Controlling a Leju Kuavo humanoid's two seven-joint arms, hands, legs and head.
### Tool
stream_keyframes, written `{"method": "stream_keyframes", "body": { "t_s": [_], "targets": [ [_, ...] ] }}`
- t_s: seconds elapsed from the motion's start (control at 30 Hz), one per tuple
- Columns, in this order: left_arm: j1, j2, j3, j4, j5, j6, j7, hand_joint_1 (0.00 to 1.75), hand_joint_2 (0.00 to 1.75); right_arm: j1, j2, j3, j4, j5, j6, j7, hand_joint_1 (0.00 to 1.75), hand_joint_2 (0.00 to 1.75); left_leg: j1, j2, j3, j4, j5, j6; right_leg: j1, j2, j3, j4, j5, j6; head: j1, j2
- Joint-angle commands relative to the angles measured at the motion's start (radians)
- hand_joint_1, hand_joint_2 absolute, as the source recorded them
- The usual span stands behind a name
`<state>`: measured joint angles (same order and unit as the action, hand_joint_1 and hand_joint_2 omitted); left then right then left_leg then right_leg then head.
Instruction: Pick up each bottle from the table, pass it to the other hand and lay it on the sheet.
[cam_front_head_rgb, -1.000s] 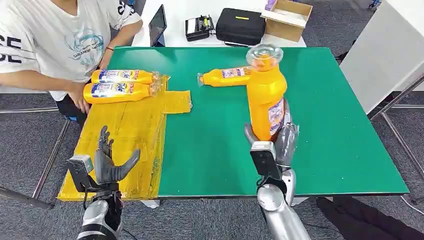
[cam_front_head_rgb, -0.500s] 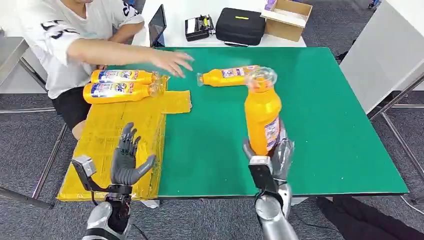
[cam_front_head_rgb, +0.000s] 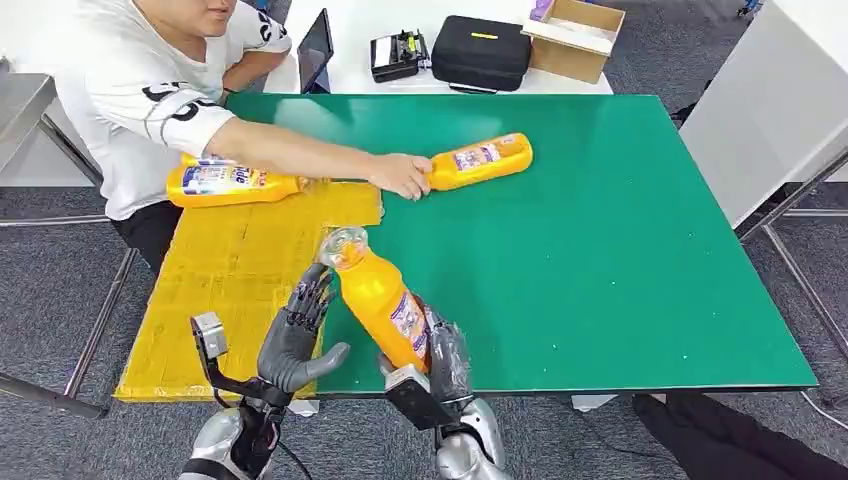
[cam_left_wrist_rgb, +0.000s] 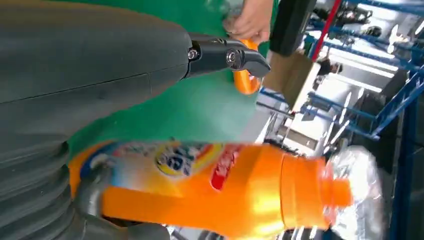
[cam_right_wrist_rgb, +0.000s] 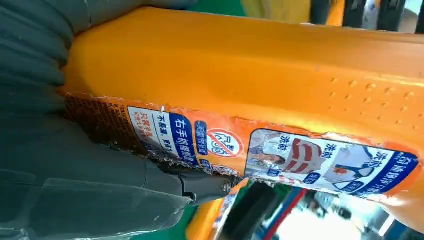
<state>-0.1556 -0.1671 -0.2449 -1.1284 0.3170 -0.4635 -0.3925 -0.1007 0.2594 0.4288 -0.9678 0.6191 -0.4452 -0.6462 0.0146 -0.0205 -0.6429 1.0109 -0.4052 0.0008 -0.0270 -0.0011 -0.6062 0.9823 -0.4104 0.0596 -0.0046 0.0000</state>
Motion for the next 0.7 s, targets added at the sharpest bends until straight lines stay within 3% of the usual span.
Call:
{"method": "stream_keyframes", "body": {
  "t_s": [0.03,0.07,0.7],
  "targets": [
    [-0.040,0.070,-0.086,0.081,0.007,-0.021,0.007,0.00,1.75,-0.084,-0.005,0.079,0.167,0.001,0.026,0.013,1.55,1.75,0.000,0.003,0.005,-0.001,-0.001,0.000,0.001,0.001,0.004,-0.001,0.000,-0.002,0.000,0.000],
    [-0.040,0.070,-0.086,0.081,0.007,-0.021,0.007,0.00,1.75,-0.084,-0.005,0.079,0.167,0.001,0.026,0.013,1.50,1.75,0.000,0.004,0.007,-0.001,-0.002,0.000,0.001,0.002,0.007,-0.001,-0.001,-0.004,0.000,0.000],
    [-0.073,0.077,-0.115,0.137,0.035,-0.042,0.012,0.00,1.75,-0.144,0.031,0.217,0.338,0.066,0.095,0.043,1.64,1.75,0.000,0.001,0.004,-0.001,-0.001,0.000,0.000,0.000,0.003,-0.001,-0.001,-0.002,0.000,0.000]
  ]
}}
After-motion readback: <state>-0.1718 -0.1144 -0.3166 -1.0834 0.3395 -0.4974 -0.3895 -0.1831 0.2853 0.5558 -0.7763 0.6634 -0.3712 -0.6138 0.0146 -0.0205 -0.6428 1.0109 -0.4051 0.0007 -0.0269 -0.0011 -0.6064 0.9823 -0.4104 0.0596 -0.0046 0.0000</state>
